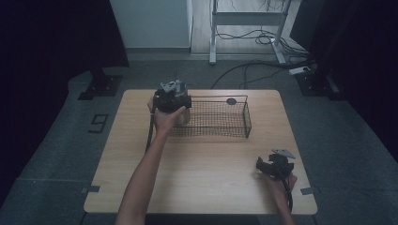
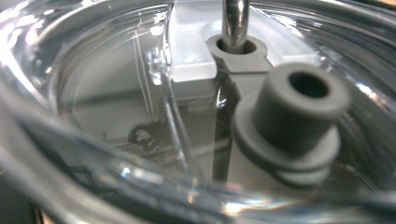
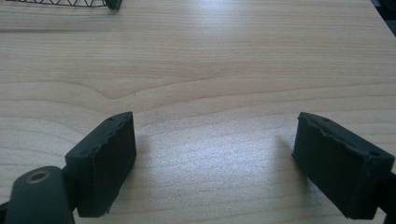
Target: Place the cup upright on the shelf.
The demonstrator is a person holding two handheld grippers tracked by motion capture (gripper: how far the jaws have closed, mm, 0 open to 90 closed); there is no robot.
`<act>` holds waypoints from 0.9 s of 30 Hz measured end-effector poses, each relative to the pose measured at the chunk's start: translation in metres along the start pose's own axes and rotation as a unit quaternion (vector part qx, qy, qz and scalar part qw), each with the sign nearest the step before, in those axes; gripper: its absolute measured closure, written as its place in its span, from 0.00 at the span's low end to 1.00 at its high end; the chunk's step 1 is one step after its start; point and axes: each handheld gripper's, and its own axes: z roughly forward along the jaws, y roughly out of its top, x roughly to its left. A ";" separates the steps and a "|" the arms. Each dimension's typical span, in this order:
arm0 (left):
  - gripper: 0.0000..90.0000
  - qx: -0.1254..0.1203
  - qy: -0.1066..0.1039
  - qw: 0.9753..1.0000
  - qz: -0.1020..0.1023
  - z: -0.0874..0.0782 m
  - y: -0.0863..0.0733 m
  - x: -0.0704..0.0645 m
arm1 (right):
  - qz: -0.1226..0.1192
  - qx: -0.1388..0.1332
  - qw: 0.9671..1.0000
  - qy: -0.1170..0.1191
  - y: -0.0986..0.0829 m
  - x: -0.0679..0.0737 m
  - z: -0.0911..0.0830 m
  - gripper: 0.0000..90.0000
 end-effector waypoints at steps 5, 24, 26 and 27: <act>0.04 0.008 0.008 1.000 -0.001 0.008 -0.005 0.001 | 0.000 0.001 1.000 0.000 0.000 0.000 0.000 0.14; 0.04 0.031 0.012 0.999 0.004 0.034 -0.024 -0.004 | 0.000 0.000 1.000 -0.001 0.000 0.000 0.000 0.15; 0.04 0.033 0.014 0.999 0.004 0.036 -0.025 -0.003 | 0.000 0.000 1.000 -0.001 0.000 0.000 0.000 0.15; 0.04 0.035 0.015 0.999 0.003 0.037 -0.026 -0.003 | 0.000 0.000 1.000 -0.001 0.000 0.000 0.000 0.15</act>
